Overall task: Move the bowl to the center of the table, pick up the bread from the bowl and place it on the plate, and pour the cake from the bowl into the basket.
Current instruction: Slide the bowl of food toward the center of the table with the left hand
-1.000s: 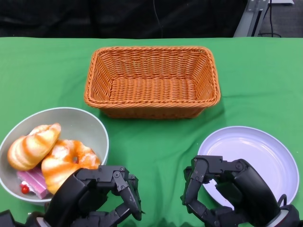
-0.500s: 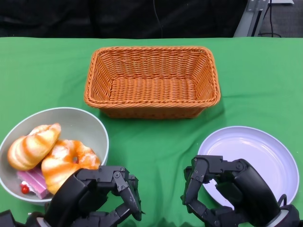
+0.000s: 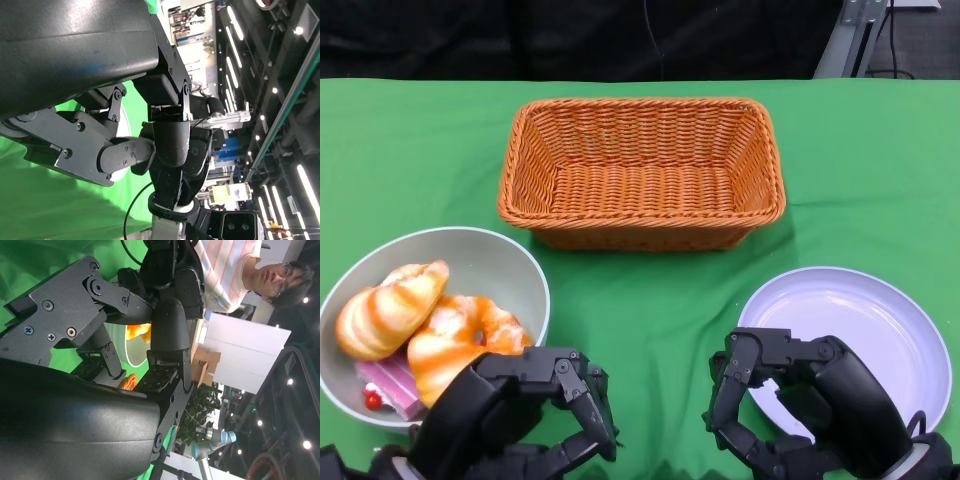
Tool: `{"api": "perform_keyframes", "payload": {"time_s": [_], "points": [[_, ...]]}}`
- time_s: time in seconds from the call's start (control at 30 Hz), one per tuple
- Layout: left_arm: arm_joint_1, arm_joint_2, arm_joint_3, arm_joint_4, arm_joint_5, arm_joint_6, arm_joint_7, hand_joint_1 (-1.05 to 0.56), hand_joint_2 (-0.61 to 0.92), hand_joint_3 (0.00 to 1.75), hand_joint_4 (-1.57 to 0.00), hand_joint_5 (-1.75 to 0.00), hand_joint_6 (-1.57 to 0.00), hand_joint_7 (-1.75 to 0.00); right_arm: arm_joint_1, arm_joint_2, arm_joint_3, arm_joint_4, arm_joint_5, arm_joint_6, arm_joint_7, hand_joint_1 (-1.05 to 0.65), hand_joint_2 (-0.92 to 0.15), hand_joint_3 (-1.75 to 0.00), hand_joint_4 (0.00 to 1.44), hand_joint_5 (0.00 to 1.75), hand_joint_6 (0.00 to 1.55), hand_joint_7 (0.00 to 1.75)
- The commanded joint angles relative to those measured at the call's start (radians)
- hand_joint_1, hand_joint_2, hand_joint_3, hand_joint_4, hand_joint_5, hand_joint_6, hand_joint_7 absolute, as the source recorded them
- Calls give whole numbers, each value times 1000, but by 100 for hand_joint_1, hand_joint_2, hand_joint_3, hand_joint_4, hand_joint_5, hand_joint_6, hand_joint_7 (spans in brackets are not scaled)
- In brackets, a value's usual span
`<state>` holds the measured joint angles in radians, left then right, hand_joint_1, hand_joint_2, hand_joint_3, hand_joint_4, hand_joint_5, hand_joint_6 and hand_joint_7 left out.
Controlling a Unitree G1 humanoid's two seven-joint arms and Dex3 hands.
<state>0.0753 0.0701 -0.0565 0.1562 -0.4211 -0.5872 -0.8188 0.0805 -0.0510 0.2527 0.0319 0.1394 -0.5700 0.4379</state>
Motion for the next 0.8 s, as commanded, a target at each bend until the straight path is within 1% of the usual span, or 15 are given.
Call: {"api": "perform_keyframes", "payload": {"time_s": [0.03, 0.07, 0.13, 0.17, 0.2, 0.23, 0.27, 0.33, 0.43, 0.47, 0.53, 0.6, 0.67, 0.8], "points": [[-40, 32, 45, -22, -22, -48, -7, -37, 90, 20, -81, -119, -93, -75, -7, -1, -14, 7, 6, -4, -7, -24, -45, -107, 89, 163, 82, 141], [-47, 37, 57, -26, -28, -58, -8, -47, 91, 20, -85, -99, -98, -51, -8, 0, -15, 9, 5, -8, -8, -23, -45, -107, 89, 164, 82, 142], [-50, 55, 89, -59, -43, -57, 7, -52, 92, 20, -91, -77, -103, -26, -10, -1, -15, 15, 7, -12, -5, -23, -45, -107, 89, 164, 82, 142], [-51, 63, 103, -73, -45, -55, 15, -54, 92, 19, -96, -59, -104, -12, -11, -2, -16, 16, 10, -11, -2, -23, -45, -107, 89, 164, 82, 143], [-50, 69, 114, -87, -47, -51, 24, -54, 92, 19, -98, -50, -103, -7, -12, -3, -16, 17, 12, -9, -1, -23, -45, -107, 89, 164, 82, 143], [-51, 76, 131, -103, -56, -47, 32, -55, 92, 18, -100, -43, -103, -4, -11, -3, -16, 15, 14, -6, 0, -23, -45, -107, 89, 164, 82, 143], [-51, 80, 142, -114, -63, -44, 37, -55, 92, 16, -101, -33, -98, -2, -11, -3, -17, 14, 15, -5, 0, -22, -45, -107, 89, 164, 82, 143], [-50, 83, 151, -125, -69, -38, 42, -55, 92, 15, -102, -26, -96, -1, -10, -3, -17, 13, 15, -3, 0, -22, -45, -108, 89, 165, 82, 144], [-76, 102, 206, -115, -124, -52, 30, -53, 92, 15, -96, -16, -89, -1, -12, -4, -17, 17, 16, -5, 3, -24, -44, -108, 89, 165, 82, 144], [-85, 107, 223, -109, -142, -55, 26, -52, 92, 16, -89, -11, -84, 0, -12, -4, -17, 18, 21, -4, 6, -23, -44, -108, 89, 165, 81, 143], [-92, 110, 238, -104, -157, -55, 18, -51, 92, 16, -86, -8, -81, 0, -12, -4, -16, 19, 28, -2, 10, -23, -44, -108, 89, 165, 81, 143], [-107, 121, 269, -93, -171, -35, 36, -49, 92, 14, -81, -4, -77, 0, -10, -5, -17, 15, 16, -3, 2, -23, -44, -107, 88, 165, 81, 143], [-134, 130, 309, -50, -138, -55, 71, -49, 92, 11, -78, -2, -73, 0, -7, -5, -17, 11, 11, 0, -2, -22, -45, -107, 88, 165, 81, 143], [-200, 135, 368, 87, -63, -128, 128, -45, 92, 11, -72, 0, -67, 0, -3, -1, -13, 7, 17, 9, -4, -23, -45, -107, 89, 165, 82, 143]]}}
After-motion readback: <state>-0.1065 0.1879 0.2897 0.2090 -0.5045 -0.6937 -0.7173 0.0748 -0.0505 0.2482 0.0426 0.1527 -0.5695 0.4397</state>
